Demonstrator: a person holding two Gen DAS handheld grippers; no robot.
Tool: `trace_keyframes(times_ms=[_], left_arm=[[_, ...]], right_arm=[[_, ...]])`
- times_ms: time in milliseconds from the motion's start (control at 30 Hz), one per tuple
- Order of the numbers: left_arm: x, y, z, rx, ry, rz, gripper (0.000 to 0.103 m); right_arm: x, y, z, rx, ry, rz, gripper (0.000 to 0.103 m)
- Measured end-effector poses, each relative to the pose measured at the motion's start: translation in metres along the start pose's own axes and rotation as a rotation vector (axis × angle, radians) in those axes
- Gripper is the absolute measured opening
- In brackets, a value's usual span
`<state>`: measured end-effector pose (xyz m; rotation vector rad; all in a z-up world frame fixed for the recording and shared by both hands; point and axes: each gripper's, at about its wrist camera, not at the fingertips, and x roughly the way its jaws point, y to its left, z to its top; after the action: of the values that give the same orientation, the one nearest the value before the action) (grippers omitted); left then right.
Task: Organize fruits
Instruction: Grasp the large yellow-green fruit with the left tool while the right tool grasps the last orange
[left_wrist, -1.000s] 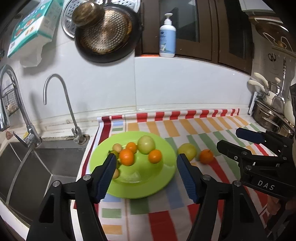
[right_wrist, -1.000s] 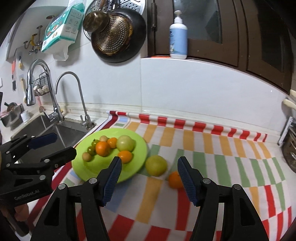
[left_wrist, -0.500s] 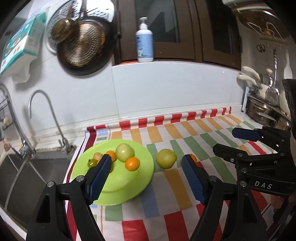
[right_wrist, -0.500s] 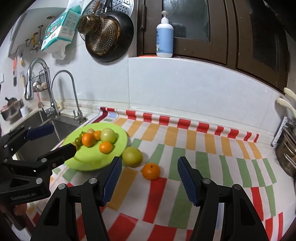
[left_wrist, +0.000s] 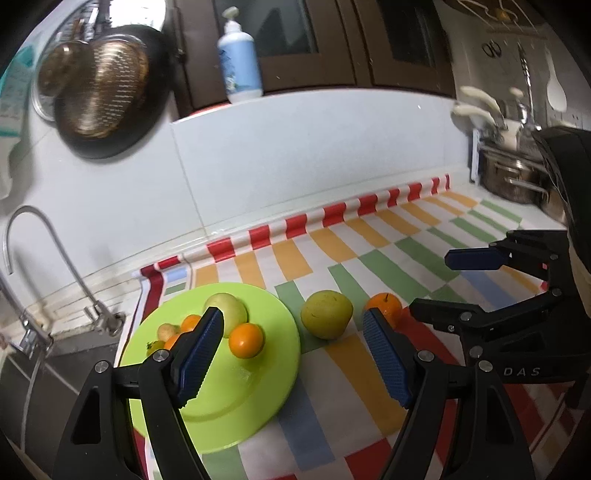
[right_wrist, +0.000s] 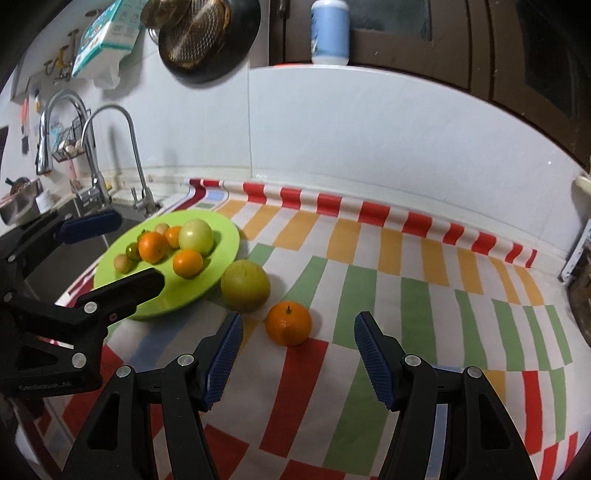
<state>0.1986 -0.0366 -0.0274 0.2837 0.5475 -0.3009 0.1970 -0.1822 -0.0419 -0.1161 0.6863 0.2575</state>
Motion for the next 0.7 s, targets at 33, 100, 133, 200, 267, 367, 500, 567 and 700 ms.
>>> trace_keyframes(times_ms=[33, 100, 133, 200, 267, 367, 500, 567, 700], left_arm=[[0.004, 0.0, 0.0, 0.011, 0.005, -0.008, 0.077], [0.013, -0.001, 0.0, 0.033, 0.012, -0.02, 0.077], [0.019, -0.002, 0.0, 0.048, 0.018, -0.029, 0.077], [0.027, -0.003, 0.0, 0.063, 0.028, -0.038, 0.076], [0.038, -0.003, -0.001, 0.076, 0.056, -0.052, 0.074], [0.049, -0.003, -0.003, 0.101, 0.087, -0.068, 0.071], [0.06, -0.007, -0.004, 0.143, 0.106, -0.102, 0.068], [0.065, -0.008, -0.004, 0.161, 0.111, -0.114, 0.067], [0.074, -0.008, -0.003, 0.163, 0.136, -0.143, 0.066]], right_arm=[[0.005, 0.001, 0.0, -0.006, 0.011, 0.005, 0.063], [0.012, 0.002, -0.002, -0.015, 0.027, 0.012, 0.063], [0.016, 0.002, -0.002, -0.019, 0.035, 0.016, 0.063], [0.023, 0.002, -0.003, -0.023, 0.049, 0.021, 0.063], [0.031, 0.001, -0.004, -0.021, 0.065, 0.019, 0.063], [0.041, -0.003, -0.004, -0.009, 0.089, 0.032, 0.063], [0.05, -0.005, -0.005, -0.015, 0.11, 0.041, 0.061], [0.054, -0.005, -0.005, -0.026, 0.116, 0.042, 0.06], [0.064, -0.006, -0.005, -0.033, 0.134, 0.059, 0.056]])
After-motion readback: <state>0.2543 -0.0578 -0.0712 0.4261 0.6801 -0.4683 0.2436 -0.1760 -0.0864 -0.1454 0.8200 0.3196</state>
